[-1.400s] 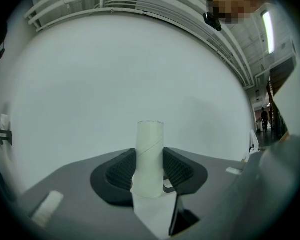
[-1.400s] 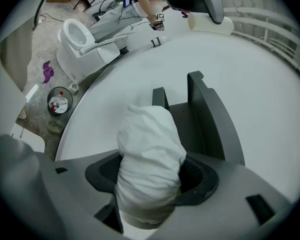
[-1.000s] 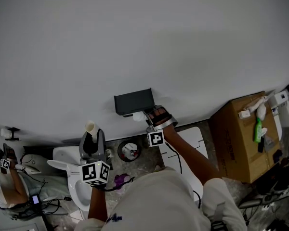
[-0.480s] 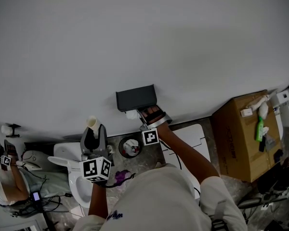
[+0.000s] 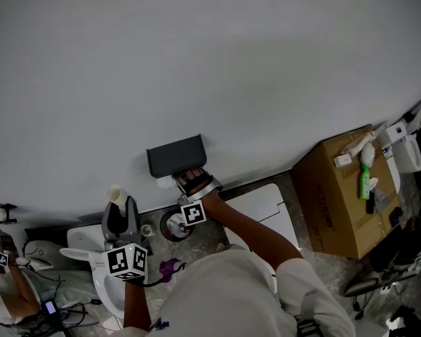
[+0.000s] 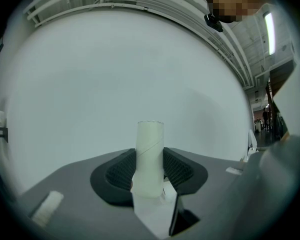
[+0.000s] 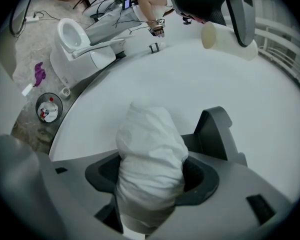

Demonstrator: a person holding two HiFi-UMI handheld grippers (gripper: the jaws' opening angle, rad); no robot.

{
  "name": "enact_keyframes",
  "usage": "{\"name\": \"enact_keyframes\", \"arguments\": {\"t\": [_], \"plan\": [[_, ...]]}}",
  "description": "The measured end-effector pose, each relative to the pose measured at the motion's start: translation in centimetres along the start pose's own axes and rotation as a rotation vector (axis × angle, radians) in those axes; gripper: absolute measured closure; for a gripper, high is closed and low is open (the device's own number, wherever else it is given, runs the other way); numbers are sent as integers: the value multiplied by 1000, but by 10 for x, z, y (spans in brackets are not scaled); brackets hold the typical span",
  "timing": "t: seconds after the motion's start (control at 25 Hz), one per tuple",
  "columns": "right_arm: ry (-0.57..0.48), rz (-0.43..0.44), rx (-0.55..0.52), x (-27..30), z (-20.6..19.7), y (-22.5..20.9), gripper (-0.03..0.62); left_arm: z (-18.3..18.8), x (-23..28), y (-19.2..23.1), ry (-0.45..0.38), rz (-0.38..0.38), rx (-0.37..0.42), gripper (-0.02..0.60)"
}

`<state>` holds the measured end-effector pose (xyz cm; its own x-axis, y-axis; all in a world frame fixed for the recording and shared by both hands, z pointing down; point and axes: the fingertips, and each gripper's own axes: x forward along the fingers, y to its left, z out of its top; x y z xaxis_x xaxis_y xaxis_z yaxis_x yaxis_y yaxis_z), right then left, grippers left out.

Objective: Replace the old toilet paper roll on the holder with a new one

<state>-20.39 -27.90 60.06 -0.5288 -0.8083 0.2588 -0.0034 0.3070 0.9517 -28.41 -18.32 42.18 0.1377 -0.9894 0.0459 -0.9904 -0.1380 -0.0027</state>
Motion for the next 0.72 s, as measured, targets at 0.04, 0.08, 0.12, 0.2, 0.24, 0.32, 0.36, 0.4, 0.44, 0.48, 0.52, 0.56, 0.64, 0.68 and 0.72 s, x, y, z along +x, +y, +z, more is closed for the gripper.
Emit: {"name": "enact_keyframes", "arguments": {"t": [0.04,0.08,0.12,0.2,0.24,0.32,0.36,0.4,0.44,0.48,0.52,0.56,0.64,0.68,0.72], "plan": [[4,2,-12,0,2,1,301,1,-1,1,1,3,-1,407],[11,6,-27,-2,0,2,303,1,0,-1,2,1,-5,407],[18,8,-38,-3,-4,3,303,0,3,-4,4,-6,-8,407],[26,-1,-35,-3,-9,2,304,-3,9,-11,11,-23,-8,407],[26,-13,-27,-3,-8,0,304,-2,11,-13,12,-29,-5,407],[19,-34,-19,0,-4,-5,305,1,12,-12,11,-28,5,407],[15,-36,-23,1,-1,-5,304,3,11,-13,8,-24,11,407],[13,-32,-30,1,-1,-5,304,4,11,-15,8,-23,15,407],[16,-24,-37,-1,-3,-3,304,5,10,-19,9,-26,16,407],[20,-21,-41,-3,-5,-1,304,4,10,-24,13,-31,17,407],[22,-24,-42,-4,-7,-1,303,4,9,-29,17,-37,18,407],[20,-34,-44,-5,-8,-2,301,4,8,-32,23,-41,19,407],[12,-58,-58,-5,-7,-5,301,2,4,-37,34,-44,23,407],[11,-67,-68,-4,-7,-7,299,0,4,-40,38,-45,25,407],[14,-71,-76,-3,-8,-7,299,-1,3,-42,42,-45,26,407]]}}
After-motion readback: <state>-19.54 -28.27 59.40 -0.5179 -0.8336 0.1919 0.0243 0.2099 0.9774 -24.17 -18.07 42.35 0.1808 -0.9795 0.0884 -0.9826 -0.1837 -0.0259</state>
